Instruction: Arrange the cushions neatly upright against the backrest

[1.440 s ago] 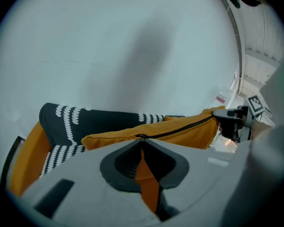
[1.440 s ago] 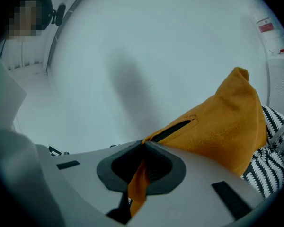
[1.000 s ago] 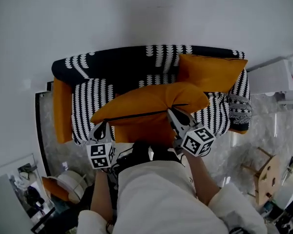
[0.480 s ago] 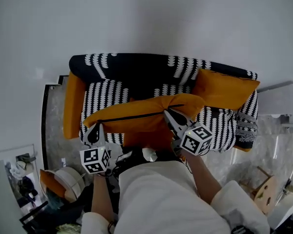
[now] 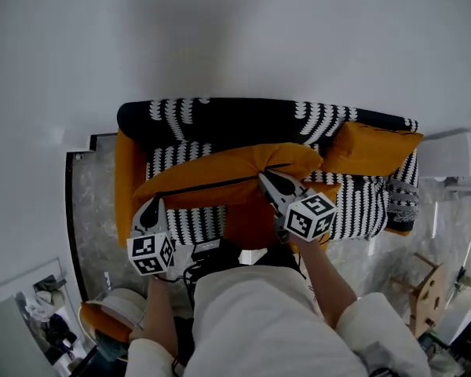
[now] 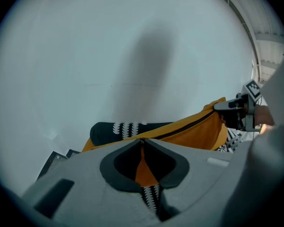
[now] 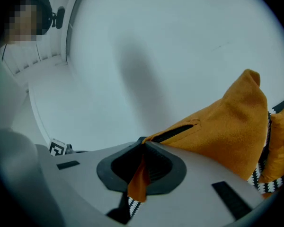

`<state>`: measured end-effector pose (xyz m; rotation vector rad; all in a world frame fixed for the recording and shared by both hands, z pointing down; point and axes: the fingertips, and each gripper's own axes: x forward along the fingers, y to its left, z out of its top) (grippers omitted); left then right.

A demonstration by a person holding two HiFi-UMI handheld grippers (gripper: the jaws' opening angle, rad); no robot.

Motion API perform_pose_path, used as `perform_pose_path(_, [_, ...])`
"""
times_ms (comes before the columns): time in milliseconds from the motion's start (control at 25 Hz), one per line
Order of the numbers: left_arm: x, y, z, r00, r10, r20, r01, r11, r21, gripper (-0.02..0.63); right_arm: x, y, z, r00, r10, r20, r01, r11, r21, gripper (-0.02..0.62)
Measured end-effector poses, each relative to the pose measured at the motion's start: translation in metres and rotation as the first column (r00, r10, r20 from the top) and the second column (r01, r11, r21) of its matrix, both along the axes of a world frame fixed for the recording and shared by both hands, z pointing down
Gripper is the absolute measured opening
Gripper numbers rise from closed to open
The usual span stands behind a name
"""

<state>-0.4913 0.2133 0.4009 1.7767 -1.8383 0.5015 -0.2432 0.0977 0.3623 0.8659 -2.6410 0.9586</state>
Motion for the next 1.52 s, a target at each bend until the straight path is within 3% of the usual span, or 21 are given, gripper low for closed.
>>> perform_pose_path(240, [-0.087,-0.041,0.050,0.999,0.048,-0.022,-0.049,0.997,-0.062,0.032,-0.084,-0.029,0.062,0.995,-0.010,-0.098,0.005,0.999,-0.047,0.026])
perform_pose_path(480, [-0.144,-0.077,0.110,0.996,0.085,-0.019,-0.087,0.989,-0.118,0.031,-0.136,-0.050,0.135,0.987,0.000,-0.161,-0.020,0.992,-0.125,0.026])
perform_pose_path(760, [-0.171,-0.089,0.169,0.993,0.112,-0.036,-0.117,0.976,-0.182,0.032,-0.160,-0.061,0.207,0.978,0.056,-0.200,-0.102,0.968,-0.228,0.026])
perform_pose_path(920, [-0.179,-0.104,0.157,0.992,0.112,-0.063,-0.121,0.980,-0.160,0.031,-0.167,-0.070,0.201,0.968,0.089,-0.236,-0.147,0.959,-0.243,0.026])
perform_pose_path(1040, [-0.181,-0.113,0.138,0.992,0.078,-0.096,-0.091,0.985,-0.147,0.031,-0.165,-0.070,0.190,0.964,0.123,-0.235,-0.192,0.935,-0.299,0.026])
perform_pose_path(1160, [-0.186,-0.125,0.140,0.992,0.070,-0.101,-0.087,0.980,-0.178,0.031,-0.166,-0.073,0.196,0.962,0.132,-0.239,-0.209,0.920,-0.332,0.026])
perform_pose_path(1360, [-0.205,-0.154,0.169,0.996,0.042,-0.074,-0.058,0.974,-0.220,0.031,-0.184,-0.112,0.216,0.959,0.133,-0.249,-0.206,0.933,-0.294,0.028])
perform_pose_path(1480, [-0.218,-0.178,0.185,0.998,0.006,-0.058,-0.020,0.972,-0.234,0.032,-0.193,-0.147,0.203,0.954,0.170,-0.247,-0.213,0.965,-0.156,0.087])
perform_pose_path(1520, [-0.221,-0.185,0.191,0.999,-0.002,-0.054,-0.011,0.970,-0.243,0.034,-0.194,-0.156,0.193,0.954,0.177,-0.242,-0.205,0.974,-0.096,0.140])
